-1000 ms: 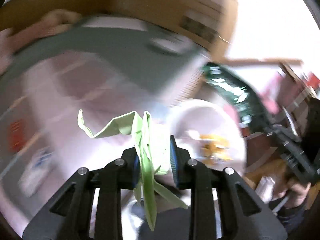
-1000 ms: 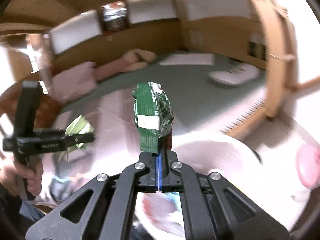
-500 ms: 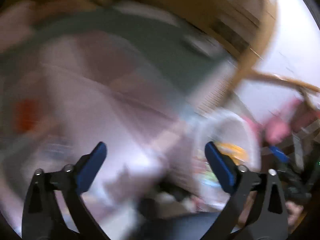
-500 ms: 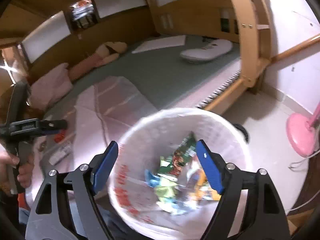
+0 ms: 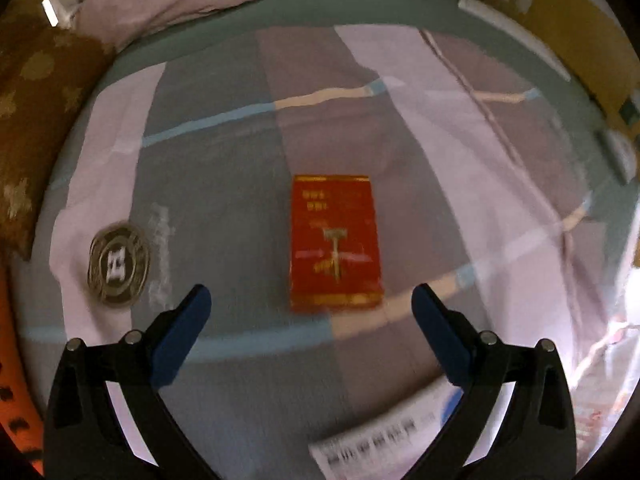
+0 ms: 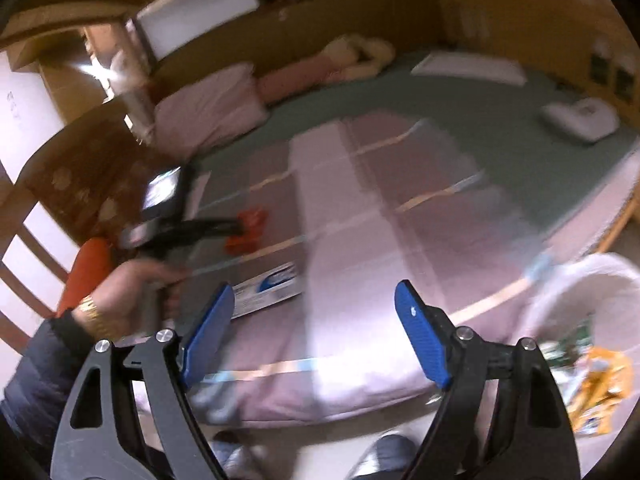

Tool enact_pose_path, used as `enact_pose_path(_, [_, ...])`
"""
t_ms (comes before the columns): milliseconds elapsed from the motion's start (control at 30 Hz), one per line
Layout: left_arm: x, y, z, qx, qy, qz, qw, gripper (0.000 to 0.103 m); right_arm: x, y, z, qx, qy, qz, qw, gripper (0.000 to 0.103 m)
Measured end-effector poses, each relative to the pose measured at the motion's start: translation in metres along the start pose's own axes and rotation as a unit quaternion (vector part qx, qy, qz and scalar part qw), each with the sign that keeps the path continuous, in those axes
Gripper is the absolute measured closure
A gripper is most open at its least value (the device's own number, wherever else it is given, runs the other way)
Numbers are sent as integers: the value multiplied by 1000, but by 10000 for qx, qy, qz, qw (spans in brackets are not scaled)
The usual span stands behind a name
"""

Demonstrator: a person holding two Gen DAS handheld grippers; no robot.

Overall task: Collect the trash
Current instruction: 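Grasp the red cigarette box with the left tool while the right tool grasps the white ointment box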

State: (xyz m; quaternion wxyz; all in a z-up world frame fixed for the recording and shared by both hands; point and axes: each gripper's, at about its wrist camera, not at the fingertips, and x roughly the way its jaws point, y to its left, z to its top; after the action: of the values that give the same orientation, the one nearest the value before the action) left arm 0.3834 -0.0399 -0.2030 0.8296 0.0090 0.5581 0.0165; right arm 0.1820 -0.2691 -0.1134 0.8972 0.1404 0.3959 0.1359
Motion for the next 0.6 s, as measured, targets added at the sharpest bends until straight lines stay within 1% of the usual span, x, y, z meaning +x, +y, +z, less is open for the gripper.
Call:
enact_pose_path(33, [11,-5,6,146,64,68,9998,3,15,9,-1,23,159,54,9999,22])
enact_pose_path(67, [22,-10,11,305,160,186,9992,3,40,21,-4,133,417,154,9989,22])
enact_pose_path(100, [30,-13,14,388,216,261,9987,3,52,25,-8,270,520,179,9981,22])
enact_pose_path(133, [36,-18,15,473,279,296,9981,6,66,30,-11,414,606,142,9972,22])
enact_pose_path(167, [40,-17,16,498,301,258,9980,28,82,35,-15,535,708,26,9961,22])
enact_pose_path(200, [42,-13,17,454,300,151,9984,46,101,41,-20,648,874,-87,9940,22])
enact_pose_path(267, [35,7,17,126,191,-124,9997,47,121,51,-28,819,1012,-188,9913,22])
enact_pose_path(300, [22,16,17,27,23,-291,9996,47,130,57,-30,833,981,-360,9910,22])
enact_pose_path(333, [4,25,15,19,-182,-379,9991,47,136,62,-30,839,944,-494,9908,22])
enact_pose_path(400, [-38,46,10,-116,-628,-402,9971,47,152,73,-28,1037,909,-715,9879,22])
enact_pose_path(433, [-66,63,7,-306,-900,-408,9946,47,155,74,-30,1140,898,-801,9862,22])
enact_pose_path(467, [-96,80,3,-514,-1162,-404,9911,47,164,83,-27,1252,838,-1034,9832,22])
enact_pose_path(500, [-116,89,-2,-651,-1349,-396,9879,47,169,87,-26,1342,751,-1253,9801,22])
enact_pose_path(567, [-165,115,-27,-1026,-1889,-388,9759,46,184,95,-25,1722,621,-1812,9663,22])
enact_pose_path(600, [-176,121,-37,-1117,-2008,-435,9723,46,192,96,-24,1805,625,-2007,9608,22])
